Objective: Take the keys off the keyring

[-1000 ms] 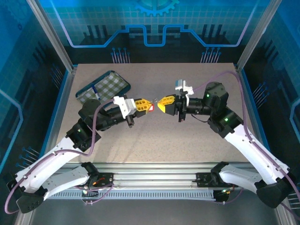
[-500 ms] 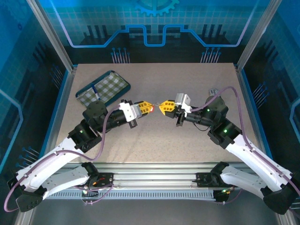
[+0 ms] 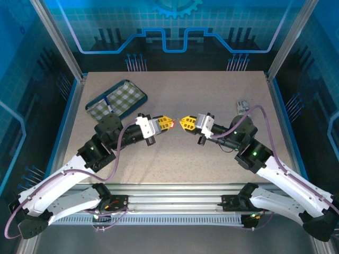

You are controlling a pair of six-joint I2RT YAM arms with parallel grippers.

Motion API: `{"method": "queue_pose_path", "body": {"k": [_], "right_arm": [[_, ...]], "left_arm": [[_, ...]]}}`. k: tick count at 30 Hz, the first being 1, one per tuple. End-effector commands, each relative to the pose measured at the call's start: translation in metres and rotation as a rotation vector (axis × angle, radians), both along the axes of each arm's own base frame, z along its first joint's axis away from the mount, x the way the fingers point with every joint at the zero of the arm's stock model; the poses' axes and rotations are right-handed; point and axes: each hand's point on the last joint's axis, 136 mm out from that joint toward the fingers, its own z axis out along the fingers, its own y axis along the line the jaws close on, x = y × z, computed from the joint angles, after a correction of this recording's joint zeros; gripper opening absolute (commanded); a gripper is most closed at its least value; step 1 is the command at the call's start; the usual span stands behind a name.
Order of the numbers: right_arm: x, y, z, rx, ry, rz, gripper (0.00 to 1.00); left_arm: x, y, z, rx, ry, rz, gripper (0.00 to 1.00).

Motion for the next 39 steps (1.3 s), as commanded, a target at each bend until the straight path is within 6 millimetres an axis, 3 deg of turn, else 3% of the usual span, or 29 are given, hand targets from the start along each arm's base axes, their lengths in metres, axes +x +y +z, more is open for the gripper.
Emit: {"method": "queue_pose_path", "body": {"k": [1, 10, 17, 24, 30, 39], "right_arm": [[0.001, -0.003, -0.009, -0.037, -0.041, -0.04, 0.0], [-0.009, -0.005, -0.004, -0.01, -0.087, -0.042, 0.0], [0.007, -0.017, 0.001, 0.061, -0.062, -0.113, 0.0], [-0.015, 0.008, -0.013, -0.087, -0.176, -0.058, 0.0], [-0.026, 0.016, -0.018, -0.134, -0.245, -0.041, 0.0], [-0.029, 0.034, -0.034, -0.25, -0.294, -0.052, 0.0]], "left_arm": [[-0.01, -0.001, 0.028, -0.061, -0.04, -0.034, 0.0], [-0.01, 0.001, 0.028, -0.075, -0.054, -0.031, 0.0], [-0.012, 0.001, 0.029, -0.084, -0.059, -0.038, 0.0], [-0.012, -0.002, 0.025, -0.053, -0.026, -0.049, 0.0], [-0.011, -0.001, 0.028, -0.061, -0.02, -0.04, 0.0], [-0.012, -0.004, 0.026, -0.059, 0.011, -0.055, 0.0]]}}
